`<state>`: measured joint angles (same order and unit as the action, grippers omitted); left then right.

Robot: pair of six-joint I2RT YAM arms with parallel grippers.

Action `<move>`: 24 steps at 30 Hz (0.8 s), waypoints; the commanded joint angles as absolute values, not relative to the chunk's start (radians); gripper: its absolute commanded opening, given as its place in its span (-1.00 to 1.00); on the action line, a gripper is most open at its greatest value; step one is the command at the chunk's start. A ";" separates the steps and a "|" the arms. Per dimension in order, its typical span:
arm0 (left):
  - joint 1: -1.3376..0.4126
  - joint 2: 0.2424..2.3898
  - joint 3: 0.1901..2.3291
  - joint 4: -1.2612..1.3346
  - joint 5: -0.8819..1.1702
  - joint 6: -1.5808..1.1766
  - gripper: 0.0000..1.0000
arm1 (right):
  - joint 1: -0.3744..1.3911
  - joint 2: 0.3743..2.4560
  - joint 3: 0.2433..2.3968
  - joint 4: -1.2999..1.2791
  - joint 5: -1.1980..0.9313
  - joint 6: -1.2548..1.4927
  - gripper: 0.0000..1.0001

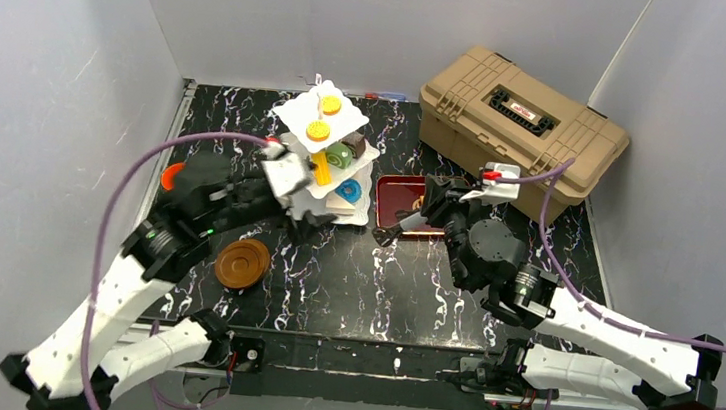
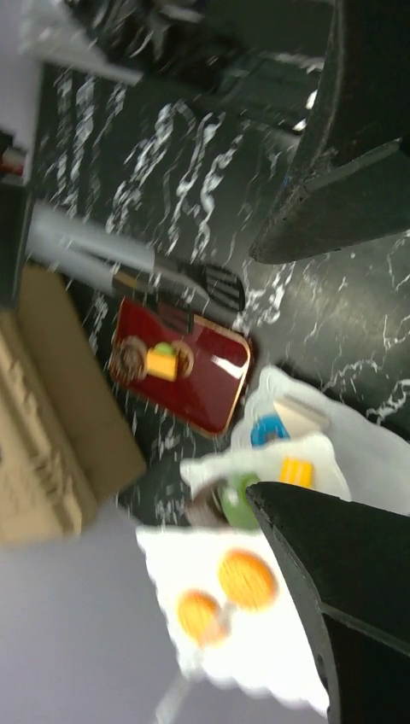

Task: Serve the afternoon tea
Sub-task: Adjust the clamp.

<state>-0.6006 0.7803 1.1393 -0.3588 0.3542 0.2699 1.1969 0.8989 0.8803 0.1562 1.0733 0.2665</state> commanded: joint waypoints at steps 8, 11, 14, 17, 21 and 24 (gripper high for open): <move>-0.901 1.096 1.159 -0.300 0.293 0.458 0.96 | 1.191 0.927 0.982 0.098 1.022 0.388 -0.97; -0.962 1.128 1.127 -0.205 0.194 0.492 0.96 | 1.191 0.940 0.997 0.087 1.037 0.409 -0.97; -1.010 1.150 1.099 -0.127 0.123 0.525 0.96 | 1.190 0.948 1.011 0.074 1.048 0.438 -0.97; -1.037 1.184 1.085 -0.097 0.065 0.562 0.81 | 1.190 0.946 1.025 0.047 1.066 0.477 -0.97; -1.042 1.224 1.070 -0.067 -0.024 0.600 0.44 | 1.190 0.925 1.026 0.032 1.088 0.516 -0.97; -1.042 1.238 1.071 -0.068 -0.032 0.606 0.01 | 1.190 0.915 1.027 0.019 1.089 0.546 -0.97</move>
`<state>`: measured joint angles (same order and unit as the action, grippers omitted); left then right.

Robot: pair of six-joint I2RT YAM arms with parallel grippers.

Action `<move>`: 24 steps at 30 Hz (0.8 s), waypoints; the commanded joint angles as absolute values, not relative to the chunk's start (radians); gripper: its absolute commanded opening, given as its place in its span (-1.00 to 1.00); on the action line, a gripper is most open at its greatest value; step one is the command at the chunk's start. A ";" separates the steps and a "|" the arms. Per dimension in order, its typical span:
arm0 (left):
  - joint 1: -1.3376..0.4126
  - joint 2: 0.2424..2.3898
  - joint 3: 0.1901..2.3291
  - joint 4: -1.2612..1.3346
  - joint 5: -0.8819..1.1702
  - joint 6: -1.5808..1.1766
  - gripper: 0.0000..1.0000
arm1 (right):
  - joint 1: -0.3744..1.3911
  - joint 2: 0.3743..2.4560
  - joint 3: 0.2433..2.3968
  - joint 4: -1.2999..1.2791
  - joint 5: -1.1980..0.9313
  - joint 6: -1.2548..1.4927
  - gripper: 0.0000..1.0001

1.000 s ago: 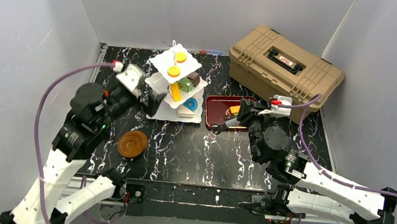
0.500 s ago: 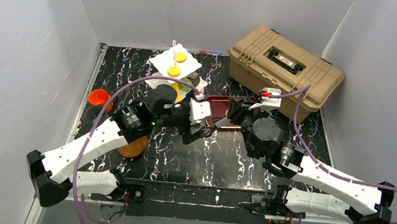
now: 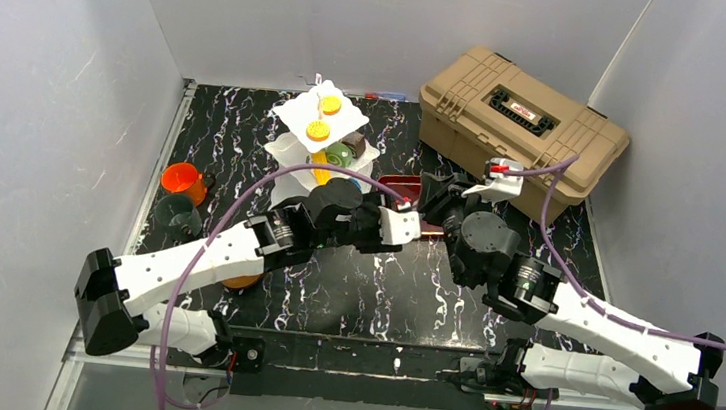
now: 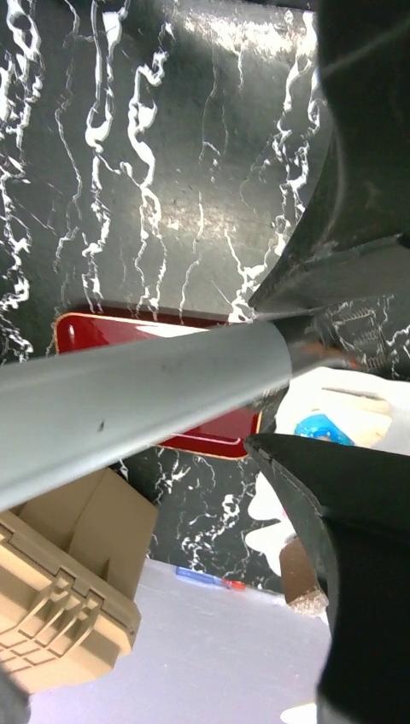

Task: Serve the afternoon tea
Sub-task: Adjust the clamp.

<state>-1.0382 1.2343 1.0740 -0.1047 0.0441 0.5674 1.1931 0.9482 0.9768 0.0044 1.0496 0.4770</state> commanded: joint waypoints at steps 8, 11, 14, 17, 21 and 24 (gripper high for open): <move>-1.030 1.224 1.074 -0.056 -0.074 0.558 -0.89 | 1.191 0.877 0.996 0.002 1.045 0.586 -0.30; -0.971 1.183 1.093 -0.092 0.071 0.444 -0.94 | 1.190 0.813 0.919 0.042 1.001 0.582 0.16; -0.915 1.160 1.119 -0.138 0.222 0.355 -0.96 | 1.190 0.744 0.810 0.186 0.919 0.531 0.50; -0.876 1.159 1.161 -0.184 0.352 0.296 -1.00 | 1.186 0.732 0.774 0.237 0.841 0.486 0.71; -0.841 1.178 1.225 -0.244 0.464 0.230 -1.00 | 1.180 0.767 0.798 0.254 0.712 0.431 0.83; -0.807 1.185 1.245 -0.254 0.493 0.171 -1.00 | 1.174 0.767 0.802 0.243 0.659 0.427 0.94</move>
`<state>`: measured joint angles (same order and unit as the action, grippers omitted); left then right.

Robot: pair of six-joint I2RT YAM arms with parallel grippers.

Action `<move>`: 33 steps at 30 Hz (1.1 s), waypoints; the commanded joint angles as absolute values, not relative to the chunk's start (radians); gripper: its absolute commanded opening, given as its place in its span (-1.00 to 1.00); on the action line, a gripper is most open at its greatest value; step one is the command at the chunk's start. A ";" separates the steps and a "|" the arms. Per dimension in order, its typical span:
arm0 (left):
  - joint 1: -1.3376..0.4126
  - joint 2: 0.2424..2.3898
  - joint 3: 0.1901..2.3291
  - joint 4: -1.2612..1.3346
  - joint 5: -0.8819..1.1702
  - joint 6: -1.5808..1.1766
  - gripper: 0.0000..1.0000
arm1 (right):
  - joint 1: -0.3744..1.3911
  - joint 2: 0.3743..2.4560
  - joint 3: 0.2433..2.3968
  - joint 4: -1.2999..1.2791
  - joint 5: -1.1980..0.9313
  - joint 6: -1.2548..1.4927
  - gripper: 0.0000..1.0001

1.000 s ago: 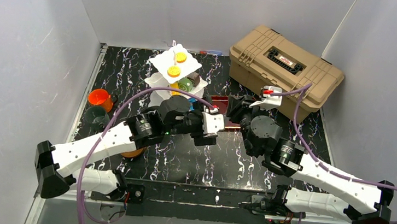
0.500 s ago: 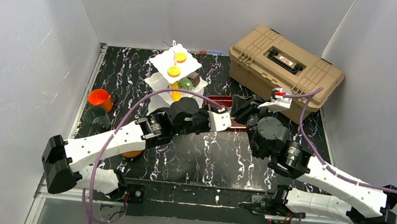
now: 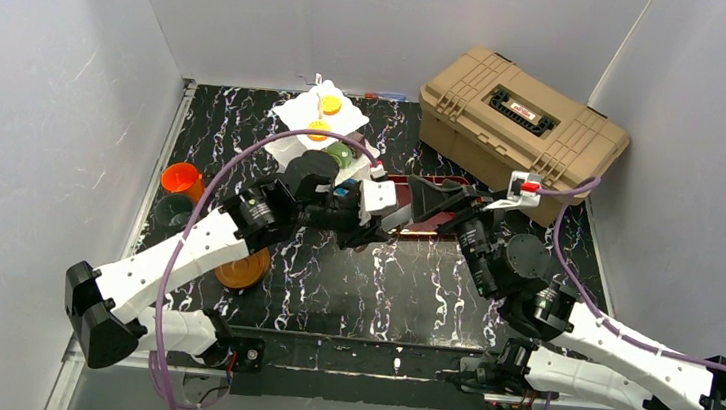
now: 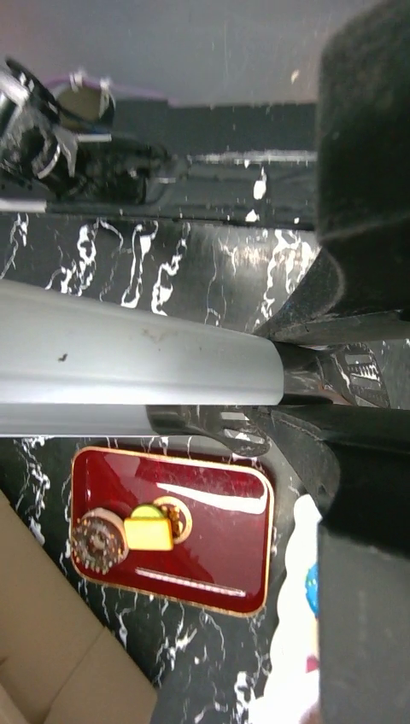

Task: Serve the afternoon tea
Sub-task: Adjust the clamp.

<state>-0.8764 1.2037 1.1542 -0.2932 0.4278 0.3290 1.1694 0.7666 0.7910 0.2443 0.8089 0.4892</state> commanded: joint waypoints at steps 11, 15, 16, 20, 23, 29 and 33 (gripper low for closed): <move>-0.797 1.205 1.230 -0.273 0.334 0.240 -1.00 | 1.167 0.768 0.793 0.228 0.634 0.460 0.97; -0.797 1.225 1.236 -0.298 0.264 0.268 -1.00 | 1.167 0.834 0.881 0.140 0.637 0.428 0.97; -0.797 1.226 1.236 -0.300 0.258 0.268 -1.00 | 1.167 0.845 0.895 0.129 0.631 0.420 0.97; -0.798 1.227 1.238 -0.302 0.247 0.269 -1.00 | 1.167 0.855 0.900 0.107 0.602 0.420 0.97; -0.798 1.228 1.240 -0.311 0.263 0.277 -1.00 | 1.167 0.834 0.897 0.086 0.616 0.410 0.97; -0.797 1.207 1.217 -0.332 0.355 0.279 -1.00 | 1.161 0.783 0.931 0.083 0.668 0.346 0.97; -0.797 1.188 1.209 -0.337 0.410 0.282 -1.00 | 1.161 0.787 0.937 0.057 0.625 0.341 0.97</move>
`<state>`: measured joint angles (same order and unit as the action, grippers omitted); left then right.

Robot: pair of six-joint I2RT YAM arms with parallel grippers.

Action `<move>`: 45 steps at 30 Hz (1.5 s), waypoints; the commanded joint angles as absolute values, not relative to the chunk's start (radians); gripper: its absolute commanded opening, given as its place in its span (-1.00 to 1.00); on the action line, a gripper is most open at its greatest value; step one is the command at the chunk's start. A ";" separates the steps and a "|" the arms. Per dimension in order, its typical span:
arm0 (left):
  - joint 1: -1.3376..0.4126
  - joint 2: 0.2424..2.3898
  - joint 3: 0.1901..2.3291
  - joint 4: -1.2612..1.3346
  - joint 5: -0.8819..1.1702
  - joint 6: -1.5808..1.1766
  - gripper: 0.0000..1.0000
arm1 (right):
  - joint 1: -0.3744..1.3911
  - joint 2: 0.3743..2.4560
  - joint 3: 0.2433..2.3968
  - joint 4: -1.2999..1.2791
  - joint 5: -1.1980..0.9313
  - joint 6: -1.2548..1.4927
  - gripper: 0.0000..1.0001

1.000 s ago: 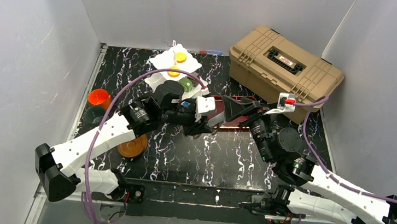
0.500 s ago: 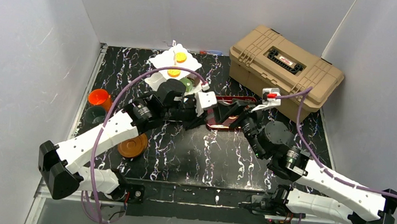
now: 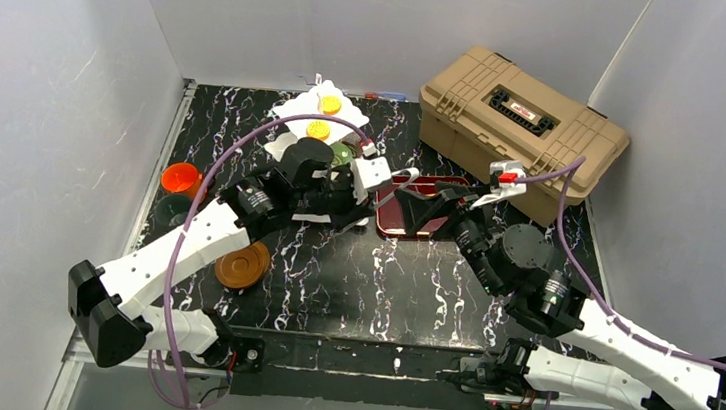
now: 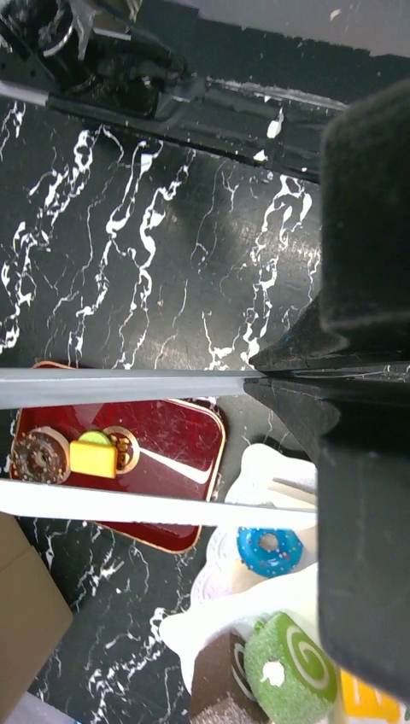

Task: Serve the afternoon tea
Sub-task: Adjust the clamp.

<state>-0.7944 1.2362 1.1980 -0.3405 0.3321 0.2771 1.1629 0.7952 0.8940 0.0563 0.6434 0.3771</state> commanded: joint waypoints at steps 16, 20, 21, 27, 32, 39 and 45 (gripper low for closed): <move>-0.769 1.110 1.409 -0.748 1.129 0.315 -1.00 | 1.155 0.573 0.946 -0.213 -0.114 0.142 0.97; -0.769 1.127 1.445 -0.805 1.241 0.276 -1.00 | 1.155 0.597 0.971 -0.200 -0.167 0.127 0.97; -0.769 1.135 1.447 -0.805 1.257 0.264 -1.00 | 1.155 0.622 0.981 -0.172 -0.213 0.128 0.97; -0.769 1.177 1.466 -0.803 1.323 0.207 -1.00 | 1.155 0.798 1.057 -0.093 -0.320 0.110 0.97; -0.769 1.193 1.466 -0.801 1.353 0.194 -1.00 | 1.155 0.841 1.056 0.007 -0.375 0.124 0.97; -0.753 1.208 1.471 -0.801 1.360 0.192 -1.00 | 1.155 0.886 1.022 0.093 -0.393 0.198 0.91; -0.728 1.209 1.480 -0.801 1.376 0.177 -1.00 | 1.155 0.876 0.989 0.096 -0.332 0.240 0.33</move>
